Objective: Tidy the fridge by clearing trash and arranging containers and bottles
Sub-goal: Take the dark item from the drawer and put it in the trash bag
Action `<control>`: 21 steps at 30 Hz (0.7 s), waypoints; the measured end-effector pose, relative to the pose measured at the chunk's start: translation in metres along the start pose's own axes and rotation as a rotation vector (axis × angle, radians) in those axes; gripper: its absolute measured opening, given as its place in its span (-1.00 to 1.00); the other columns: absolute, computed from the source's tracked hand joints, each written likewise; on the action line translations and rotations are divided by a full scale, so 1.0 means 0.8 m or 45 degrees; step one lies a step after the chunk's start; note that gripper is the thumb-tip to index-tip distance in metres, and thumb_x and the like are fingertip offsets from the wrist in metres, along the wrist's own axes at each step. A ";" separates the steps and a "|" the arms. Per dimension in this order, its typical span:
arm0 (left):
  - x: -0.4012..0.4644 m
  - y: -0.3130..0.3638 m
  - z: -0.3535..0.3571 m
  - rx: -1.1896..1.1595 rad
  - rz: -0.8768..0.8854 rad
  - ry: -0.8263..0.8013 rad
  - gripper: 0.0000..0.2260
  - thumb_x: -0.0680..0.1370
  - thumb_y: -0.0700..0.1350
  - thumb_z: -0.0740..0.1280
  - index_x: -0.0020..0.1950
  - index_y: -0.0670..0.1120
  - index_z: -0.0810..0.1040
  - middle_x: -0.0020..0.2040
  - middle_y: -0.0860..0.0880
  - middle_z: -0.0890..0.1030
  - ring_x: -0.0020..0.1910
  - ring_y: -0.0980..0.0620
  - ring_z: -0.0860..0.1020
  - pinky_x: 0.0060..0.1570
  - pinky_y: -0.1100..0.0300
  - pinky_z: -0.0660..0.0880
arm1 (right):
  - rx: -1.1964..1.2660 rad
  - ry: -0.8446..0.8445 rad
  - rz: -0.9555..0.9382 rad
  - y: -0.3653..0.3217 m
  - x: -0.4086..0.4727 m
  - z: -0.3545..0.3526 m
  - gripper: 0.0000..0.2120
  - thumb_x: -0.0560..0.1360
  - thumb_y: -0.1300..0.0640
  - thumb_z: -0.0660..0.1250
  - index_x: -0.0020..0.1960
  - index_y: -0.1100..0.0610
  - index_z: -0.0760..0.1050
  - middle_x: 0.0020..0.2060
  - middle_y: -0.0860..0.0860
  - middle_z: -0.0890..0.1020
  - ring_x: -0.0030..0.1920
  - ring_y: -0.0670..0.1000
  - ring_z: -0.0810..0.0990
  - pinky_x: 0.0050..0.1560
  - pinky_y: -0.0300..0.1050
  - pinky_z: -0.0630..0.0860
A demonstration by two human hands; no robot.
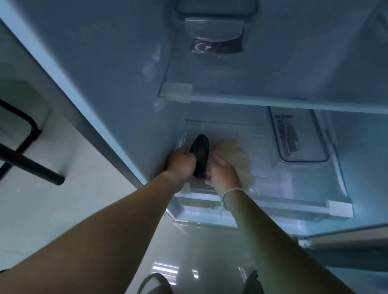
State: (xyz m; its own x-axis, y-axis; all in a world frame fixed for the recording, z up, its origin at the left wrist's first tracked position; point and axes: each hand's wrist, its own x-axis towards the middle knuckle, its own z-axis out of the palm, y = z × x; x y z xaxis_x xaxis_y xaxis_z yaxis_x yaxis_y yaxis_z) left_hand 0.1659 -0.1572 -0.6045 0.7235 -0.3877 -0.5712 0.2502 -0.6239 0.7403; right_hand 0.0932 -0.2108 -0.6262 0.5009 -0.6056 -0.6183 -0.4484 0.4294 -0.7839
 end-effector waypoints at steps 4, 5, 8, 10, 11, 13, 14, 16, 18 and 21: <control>0.012 -0.002 0.003 -0.037 -0.080 -0.026 -0.64 0.56 -0.23 0.12 0.34 -0.24 0.43 0.32 -0.26 0.51 0.26 -0.23 0.51 0.27 -0.06 0.48 | 0.167 0.013 0.098 -0.003 -0.001 -0.003 -0.60 0.55 0.30 0.12 0.36 0.13 0.44 0.02 0.12 0.57 0.04 0.14 0.55 0.10 0.02 0.51; 0.011 -0.002 0.003 -0.042 -0.101 -0.038 -0.65 0.58 -0.22 0.13 0.35 -0.25 0.42 0.32 -0.24 0.51 0.27 -0.22 0.52 0.22 -0.01 0.52 | 0.202 0.014 0.121 -0.004 -0.004 -0.005 -0.60 0.55 0.33 0.13 0.35 0.16 0.44 0.06 0.13 0.57 0.09 0.15 0.55 0.09 0.01 0.50; 0.003 -0.003 0.004 -0.173 -0.136 -0.090 -0.69 0.59 -0.28 0.11 0.29 -0.25 0.48 0.14 -0.23 0.55 0.09 -0.17 0.56 -0.31 0.25 0.61 | 0.350 0.026 0.166 -0.008 -0.019 -0.010 -0.56 0.53 0.48 0.06 0.35 0.26 0.42 0.26 0.25 0.53 0.18 0.21 0.53 0.21 0.07 0.45; -0.008 -0.001 0.002 -0.239 -0.128 -0.109 -0.73 0.58 -0.33 0.10 0.17 -0.23 0.53 0.04 -0.20 0.53 -0.03 -0.13 0.52 -0.55 0.35 0.51 | 0.435 0.034 0.152 -0.011 -0.029 -0.011 -0.54 0.52 0.53 0.02 0.33 0.31 0.42 0.28 0.31 0.50 0.05 0.18 0.50 0.14 0.08 0.45; -0.014 0.001 0.000 -0.251 -0.115 -0.114 -0.75 0.59 -0.33 0.10 0.14 -0.21 0.53 0.01 -0.18 0.52 -0.09 -0.12 0.52 -0.59 0.36 0.48 | 0.454 0.044 0.145 -0.013 -0.035 -0.011 -0.54 0.51 0.55 0.02 0.32 0.32 0.42 0.28 0.33 0.50 0.02 0.17 0.48 0.11 0.07 0.45; -0.032 0.007 -0.006 -0.264 -0.088 -0.128 -0.75 0.59 -0.32 0.12 0.17 -0.19 0.53 -0.02 -0.17 0.52 -0.26 -0.05 0.50 -0.63 0.39 0.45 | 0.481 0.052 0.136 -0.017 -0.050 -0.014 -0.55 0.50 0.56 0.03 0.31 0.36 0.42 0.27 0.34 0.50 0.02 0.19 0.49 0.10 0.09 0.44; -0.042 0.011 -0.010 -0.278 -0.072 -0.139 -0.75 0.59 -0.33 0.13 0.17 -0.17 0.52 -0.04 -0.16 0.52 -0.33 -0.01 0.48 -0.64 0.41 0.44 | 0.498 0.041 0.132 -0.020 -0.060 -0.016 -0.56 0.50 0.56 0.04 0.31 0.36 0.42 0.27 0.34 0.50 0.05 0.20 0.50 0.12 0.10 0.44; -0.064 0.018 -0.020 -0.315 -0.050 -0.177 -0.76 0.58 -0.35 0.13 0.12 -0.16 0.53 -0.13 -0.16 0.55 -0.37 0.02 0.47 -0.63 0.39 0.46 | 0.500 0.036 0.130 -0.025 -0.082 -0.019 -0.55 0.48 0.57 0.05 0.30 0.37 0.43 0.26 0.34 0.50 0.14 0.26 0.52 0.18 0.13 0.45; -0.090 0.023 -0.031 -0.356 -0.041 -0.197 -0.78 0.58 -0.37 0.13 0.01 -0.17 0.54 -0.28 -0.12 0.55 -0.41 0.01 0.52 -0.59 0.36 0.51 | 0.470 0.033 0.095 -0.030 -0.107 -0.019 -0.55 0.47 0.58 0.07 0.30 0.37 0.43 0.26 0.34 0.51 0.13 0.24 0.53 0.07 0.09 0.51; -0.130 0.024 -0.050 -0.420 -0.036 -0.178 -0.74 0.58 -0.38 0.13 -0.20 -0.16 0.51 -0.50 -0.05 0.59 -0.61 0.11 0.55 -0.60 0.35 0.50 | 0.401 0.035 0.059 -0.037 -0.149 -0.015 -0.55 0.47 0.57 0.08 0.31 0.37 0.42 0.26 0.32 0.51 0.03 0.13 0.49 -0.19 -0.09 0.45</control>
State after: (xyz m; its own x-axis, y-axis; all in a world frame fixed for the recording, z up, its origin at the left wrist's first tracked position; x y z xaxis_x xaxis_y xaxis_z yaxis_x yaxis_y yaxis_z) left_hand 0.1211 -0.1018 -0.5166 0.6241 -0.4767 -0.6191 0.4793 -0.3921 0.7852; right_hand 0.0376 -0.1595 -0.5285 0.4631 -0.5969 -0.6552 -0.2168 0.6405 -0.7367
